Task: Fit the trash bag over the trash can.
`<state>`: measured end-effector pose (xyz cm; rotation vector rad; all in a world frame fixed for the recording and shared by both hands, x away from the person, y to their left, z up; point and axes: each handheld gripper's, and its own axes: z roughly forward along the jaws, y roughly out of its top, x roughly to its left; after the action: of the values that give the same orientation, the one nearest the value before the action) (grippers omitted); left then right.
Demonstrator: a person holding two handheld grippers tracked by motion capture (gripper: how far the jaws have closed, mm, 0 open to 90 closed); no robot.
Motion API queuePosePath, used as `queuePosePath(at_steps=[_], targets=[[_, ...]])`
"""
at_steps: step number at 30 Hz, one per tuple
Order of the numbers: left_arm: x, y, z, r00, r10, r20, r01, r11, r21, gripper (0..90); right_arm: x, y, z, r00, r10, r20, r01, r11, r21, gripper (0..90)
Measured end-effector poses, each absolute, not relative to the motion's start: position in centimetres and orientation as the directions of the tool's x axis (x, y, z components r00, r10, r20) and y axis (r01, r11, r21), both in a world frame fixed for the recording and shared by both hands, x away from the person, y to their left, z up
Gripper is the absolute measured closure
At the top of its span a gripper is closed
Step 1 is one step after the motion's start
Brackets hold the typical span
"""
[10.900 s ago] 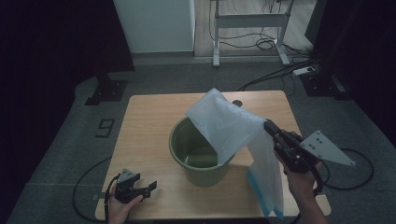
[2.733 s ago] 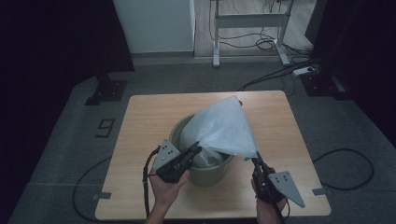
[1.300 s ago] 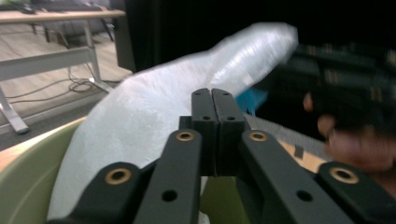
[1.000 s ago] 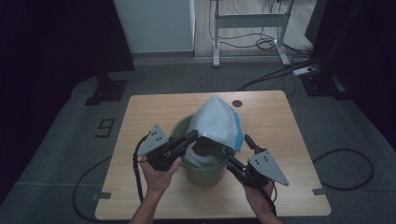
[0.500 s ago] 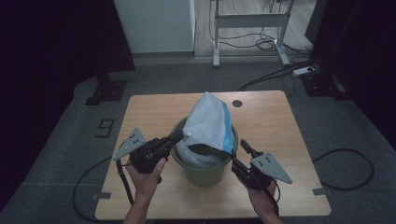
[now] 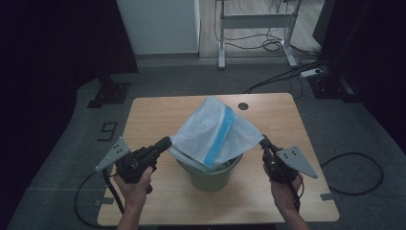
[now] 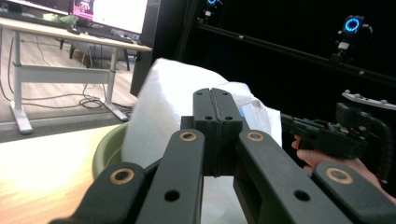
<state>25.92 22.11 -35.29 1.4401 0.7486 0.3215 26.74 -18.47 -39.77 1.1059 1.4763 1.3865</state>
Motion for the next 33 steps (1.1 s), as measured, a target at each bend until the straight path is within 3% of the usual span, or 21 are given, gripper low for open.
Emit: queuePosePath(at_steps=[5,15,17,23,33], targets=[[25.4,23.1,-36.3,0.729,0.624,-0.283,0.250,0.143,0.958,90.0,27.4,-21.4,-41.1,-0.240,0.971,0.015,0.096,0.008,0.995,87.7],[23.4,24.7,-39.2,0.707,0.635,-0.311,0.282,0.150,0.947,90.0,27.4,-23.6,-44.8,-0.282,0.959,0.010,0.153,0.035,0.988,84.2],[23.4,24.8,-39.7,0.701,0.637,-0.322,0.296,0.152,0.943,89.9,27.2,-23.8,-45.2,-0.293,0.956,0.016,0.157,0.032,0.987,79.5],[23.3,24.7,-40.4,0.700,0.638,-0.322,0.302,0.144,0.942,89.9,23.9,-23.5,-44.7,-0.285,0.957,0.045,0.114,-0.012,0.993,43.4],[22.6,24.1,-41.7,0.692,0.651,-0.312,0.309,0.124,0.943,89.6,19.7,-20.0,-43.6,-0.379,0.923,0.073,0.067,-0.051,0.996,35.1]])
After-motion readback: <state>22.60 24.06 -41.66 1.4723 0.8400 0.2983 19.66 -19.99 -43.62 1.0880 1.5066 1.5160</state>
